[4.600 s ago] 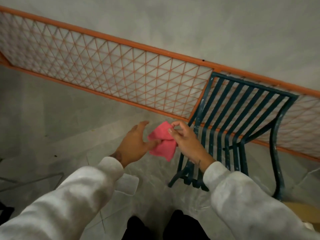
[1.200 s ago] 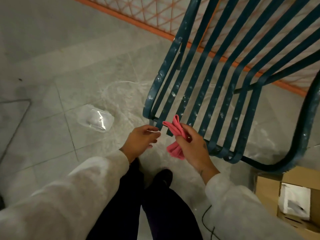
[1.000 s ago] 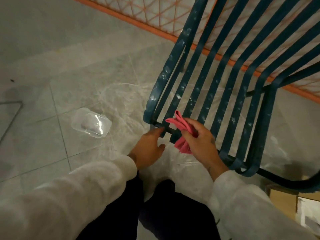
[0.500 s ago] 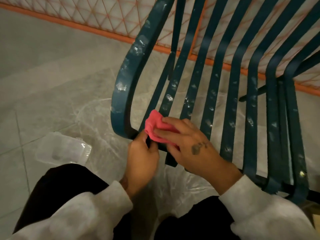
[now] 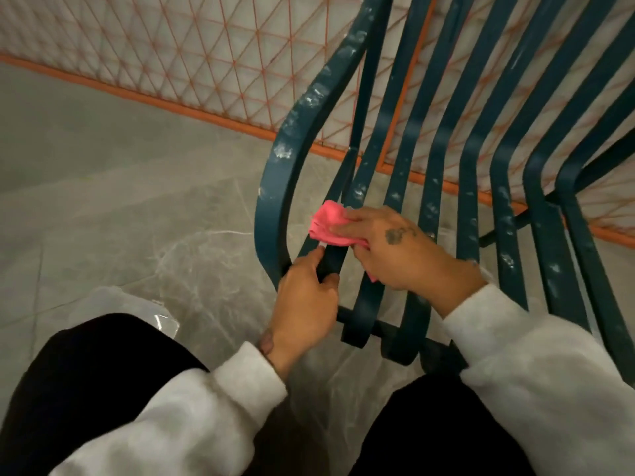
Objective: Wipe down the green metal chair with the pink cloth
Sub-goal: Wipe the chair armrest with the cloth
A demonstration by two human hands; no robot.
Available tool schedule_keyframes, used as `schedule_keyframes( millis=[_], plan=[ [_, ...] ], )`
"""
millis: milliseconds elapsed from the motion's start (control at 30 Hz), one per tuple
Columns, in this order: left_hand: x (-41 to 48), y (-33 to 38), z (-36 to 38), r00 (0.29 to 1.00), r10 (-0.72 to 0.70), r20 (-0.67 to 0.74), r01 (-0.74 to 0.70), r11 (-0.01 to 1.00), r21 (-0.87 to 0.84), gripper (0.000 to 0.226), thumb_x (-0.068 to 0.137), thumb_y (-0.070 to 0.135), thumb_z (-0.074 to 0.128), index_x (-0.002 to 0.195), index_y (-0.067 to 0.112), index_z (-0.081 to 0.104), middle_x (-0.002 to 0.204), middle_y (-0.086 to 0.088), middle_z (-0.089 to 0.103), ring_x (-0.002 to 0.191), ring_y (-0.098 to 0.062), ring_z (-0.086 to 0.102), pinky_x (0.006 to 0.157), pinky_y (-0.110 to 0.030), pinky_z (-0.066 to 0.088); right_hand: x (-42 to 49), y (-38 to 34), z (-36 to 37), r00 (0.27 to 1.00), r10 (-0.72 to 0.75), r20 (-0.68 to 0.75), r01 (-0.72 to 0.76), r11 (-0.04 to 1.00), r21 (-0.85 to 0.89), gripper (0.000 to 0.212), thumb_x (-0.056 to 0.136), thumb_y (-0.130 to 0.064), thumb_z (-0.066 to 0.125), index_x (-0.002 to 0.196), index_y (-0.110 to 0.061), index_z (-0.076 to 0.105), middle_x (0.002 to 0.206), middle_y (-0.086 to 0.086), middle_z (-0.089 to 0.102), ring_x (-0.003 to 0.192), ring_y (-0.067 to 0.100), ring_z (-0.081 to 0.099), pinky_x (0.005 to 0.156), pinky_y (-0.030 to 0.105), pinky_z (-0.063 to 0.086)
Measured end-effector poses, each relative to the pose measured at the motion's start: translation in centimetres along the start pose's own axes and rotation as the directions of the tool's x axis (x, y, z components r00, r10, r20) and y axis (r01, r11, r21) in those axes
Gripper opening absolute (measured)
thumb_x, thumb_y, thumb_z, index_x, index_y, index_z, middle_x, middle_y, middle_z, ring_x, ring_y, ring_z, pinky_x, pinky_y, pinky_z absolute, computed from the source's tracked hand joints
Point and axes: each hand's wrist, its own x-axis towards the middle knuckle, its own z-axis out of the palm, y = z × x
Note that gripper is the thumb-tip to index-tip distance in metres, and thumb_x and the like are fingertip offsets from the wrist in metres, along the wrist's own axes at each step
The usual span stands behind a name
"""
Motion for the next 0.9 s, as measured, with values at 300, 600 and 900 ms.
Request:
schedule_keyframes(
  millis=[300,600,900],
  plan=[
    [-0.3,0.0,-0.2,1.0,-0.007,-0.02,0.007,1.0,-0.014,0.022,0.091,0.002,0.057,0.105,0.016,0.067,0.092,-0.002,0.069,0.077,-0.015,0.064,0.068,-0.023,0.048,-3.1,-0.1,1.0,0.999,-0.03,-0.033,0.029,0.998,-0.049,0.051,0.094,-0.007,0.051,0.134,-0.038,0.056,0.146,-0.009,0.048,0.116,0.022,0.052,0.104,0.035,0.039],
    [1.7,0.1,-1.3,0.999,0.038,-0.02,-0.038,0.999,0.013,0.026,0.088,-0.001,0.058,0.097,0.022,0.067,0.077,-0.002,0.067,0.064,-0.017,0.06,0.057,-0.026,0.049,0.9,0.6,0.7,0.999,0.001,-0.049,-0.005,0.997,-0.079,0.053,0.095,-0.004,0.047,0.138,-0.034,0.052,0.15,-0.006,0.042,0.126,0.024,0.044,0.11,0.029,0.029],
    [1.3,-0.6,-1.0,0.995,0.084,-0.057,-0.084,0.996,-0.001,0.037,0.096,0.009,0.057,0.119,0.038,0.053,0.101,0.017,0.06,0.085,0.004,0.059,0.064,-0.002,0.042,2.0,2.8,1.4,0.996,-0.02,-0.087,0.013,0.997,-0.077,0.055,0.09,-0.007,0.052,0.132,-0.042,0.056,0.143,-0.013,0.05,0.115,0.023,0.054,0.103,0.042,0.042]
  ],
)
